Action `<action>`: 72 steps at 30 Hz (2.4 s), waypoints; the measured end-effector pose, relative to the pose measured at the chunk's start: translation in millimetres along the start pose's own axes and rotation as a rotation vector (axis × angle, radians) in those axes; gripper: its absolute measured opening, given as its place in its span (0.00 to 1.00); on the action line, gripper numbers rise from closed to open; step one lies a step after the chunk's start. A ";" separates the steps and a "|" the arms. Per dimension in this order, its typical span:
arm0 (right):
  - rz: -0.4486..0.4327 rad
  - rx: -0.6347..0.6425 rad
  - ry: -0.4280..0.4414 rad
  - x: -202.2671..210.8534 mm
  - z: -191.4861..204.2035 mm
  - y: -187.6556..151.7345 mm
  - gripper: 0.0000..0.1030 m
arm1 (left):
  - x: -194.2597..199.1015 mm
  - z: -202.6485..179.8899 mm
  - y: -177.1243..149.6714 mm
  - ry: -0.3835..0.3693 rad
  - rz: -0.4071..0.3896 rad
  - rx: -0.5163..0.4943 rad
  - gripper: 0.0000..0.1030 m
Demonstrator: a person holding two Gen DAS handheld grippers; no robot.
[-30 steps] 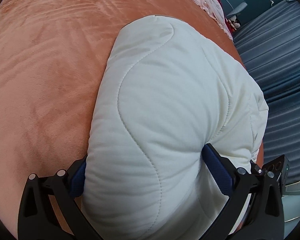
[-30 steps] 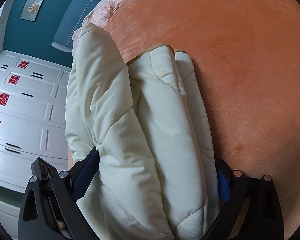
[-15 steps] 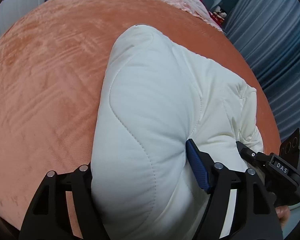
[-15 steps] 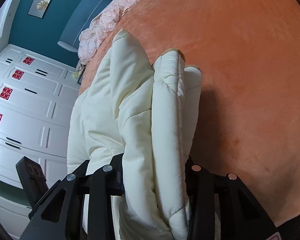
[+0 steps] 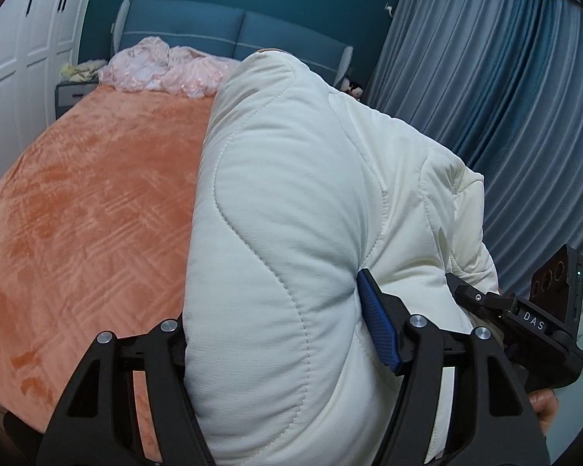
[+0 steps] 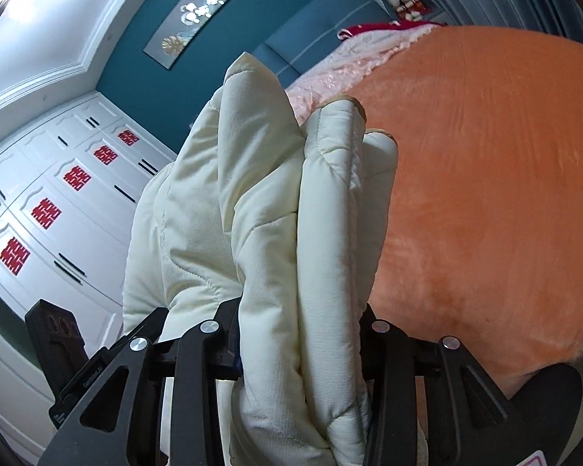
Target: Fold large clothes
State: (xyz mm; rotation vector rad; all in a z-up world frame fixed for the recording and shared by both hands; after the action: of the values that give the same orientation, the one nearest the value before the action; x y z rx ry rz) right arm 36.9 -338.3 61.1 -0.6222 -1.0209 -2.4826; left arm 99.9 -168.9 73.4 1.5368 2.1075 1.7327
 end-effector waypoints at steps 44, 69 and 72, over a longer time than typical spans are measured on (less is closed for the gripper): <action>-0.277 0.436 0.251 -19.9 238.2 52.5 0.38 | 170.7 126.2 154.2 -0.119 -0.562 -0.041 0.67; 0.198 0.203 -0.056 -328.3 64.8 -1.9 0.38 | -136.7 311.6 43.5 0.006 -0.021 0.301 0.67; 0.240 0.193 -0.080 -351.3 49.1 -15.8 0.38 | -154.1 325.0 24.9 0.027 0.020 0.330 0.67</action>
State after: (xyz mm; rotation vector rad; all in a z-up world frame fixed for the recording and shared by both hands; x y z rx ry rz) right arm 332.4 -229.5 -103.0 -0.7395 -1.1271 -2.1390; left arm 374.8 -33.5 -116.5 1.6155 2.5009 1.4741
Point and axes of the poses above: each gripper's, at about its wrist camera, not at the fingertips, and x roughly against the way its jaws point, z to its left, y to its top, the point moved 9 cm from there along -x, roughly the way its jaws point, and after that the axes turned 7 degrees about -y, right-handed, at the moved point
